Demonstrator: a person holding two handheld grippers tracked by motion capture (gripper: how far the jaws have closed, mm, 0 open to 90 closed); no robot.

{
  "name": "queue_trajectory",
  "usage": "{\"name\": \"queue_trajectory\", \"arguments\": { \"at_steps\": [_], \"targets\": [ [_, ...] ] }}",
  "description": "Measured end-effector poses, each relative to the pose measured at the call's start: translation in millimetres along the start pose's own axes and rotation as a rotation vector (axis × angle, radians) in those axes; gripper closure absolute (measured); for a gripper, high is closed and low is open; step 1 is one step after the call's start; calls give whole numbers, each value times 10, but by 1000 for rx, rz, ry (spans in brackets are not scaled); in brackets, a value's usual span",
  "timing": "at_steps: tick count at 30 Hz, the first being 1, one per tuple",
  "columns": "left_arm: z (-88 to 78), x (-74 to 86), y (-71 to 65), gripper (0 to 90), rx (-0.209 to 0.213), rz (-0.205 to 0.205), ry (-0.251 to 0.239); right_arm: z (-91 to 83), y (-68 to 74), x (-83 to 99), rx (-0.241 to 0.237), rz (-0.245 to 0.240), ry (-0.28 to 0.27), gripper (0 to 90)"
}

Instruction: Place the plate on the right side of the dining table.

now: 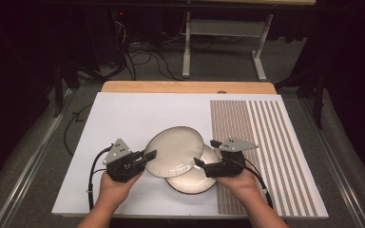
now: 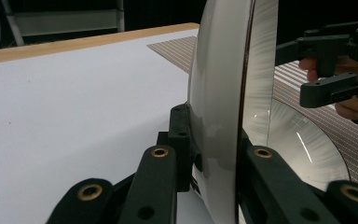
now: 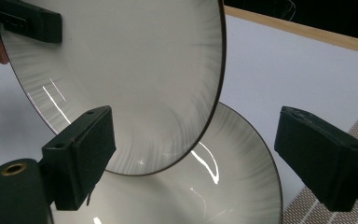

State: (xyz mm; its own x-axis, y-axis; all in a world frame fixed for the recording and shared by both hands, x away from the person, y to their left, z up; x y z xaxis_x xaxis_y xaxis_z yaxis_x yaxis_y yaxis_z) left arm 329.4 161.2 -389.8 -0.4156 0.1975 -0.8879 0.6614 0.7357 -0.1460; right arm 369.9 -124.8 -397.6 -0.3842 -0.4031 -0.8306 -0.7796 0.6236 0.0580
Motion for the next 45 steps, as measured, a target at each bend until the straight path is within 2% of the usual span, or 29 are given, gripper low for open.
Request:
{"name": "queue_trajectory", "arguments": {
  "at_steps": [10,11,12,14,16,17,18,26,31,33,35,36,38,45],
  "targets": [
    [-1,9,13,793,2,-1,0,162,9,-52,4,36,4,336],
    [0,10,15,793,3,-1,-1,170,7,-59,2,44,-1,425],
    [1,9,14,793,2,-2,-1,171,0,-61,5,44,-7,473],
    [1,8,12,793,1,-2,-1,172,-9,-63,7,52,-12,501],
    [1,9,8,793,0,2,-3,181,-39,-63,-2,69,-18,581],
    [1,9,8,793,0,2,-3,181,-39,-63,-2,69,-18,581],
    [1,10,10,793,0,2,-2,189,-45,-60,-17,77,-19,615],
    [-2,12,2,792,-3,5,-5,216,-74,-45,-63,115,-5,686],
    [-2,13,5,793,-1,2,-6,236,-68,-35,-86,132,0,771],
    [-2,14,4,794,1,-2,-7,236,-70,-33,-87,135,0,775],
    [-2,15,9,796,4,-11,-7,228,-91,-32,-108,159,-2,797],
    [-3,16,15,799,13,-32,-9,224,-93,-31,-114,165,-4,801],
    [-8,13,13,802,17,-41,-9,210,-94,-32,-116,163,-2,807],
    [6,-2,-35,806,22,-38,-6,137,-100,-31,-119,169,-3,821]
  ]
}}
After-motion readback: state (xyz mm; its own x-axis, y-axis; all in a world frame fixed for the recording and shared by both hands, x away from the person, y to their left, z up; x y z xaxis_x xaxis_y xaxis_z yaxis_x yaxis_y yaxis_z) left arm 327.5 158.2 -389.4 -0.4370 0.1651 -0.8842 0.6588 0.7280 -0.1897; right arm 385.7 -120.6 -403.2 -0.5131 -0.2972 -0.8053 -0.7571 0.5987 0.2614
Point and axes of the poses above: each handheld gripper's, and its own axes: z roughly forward along the jaws, x roughly out of its underside, y roughly to its left, the point moved 3 cm from there along z, roughly forward along the jaws, and after that the axes turned 6 degrees about y, right-handed, at the moved point
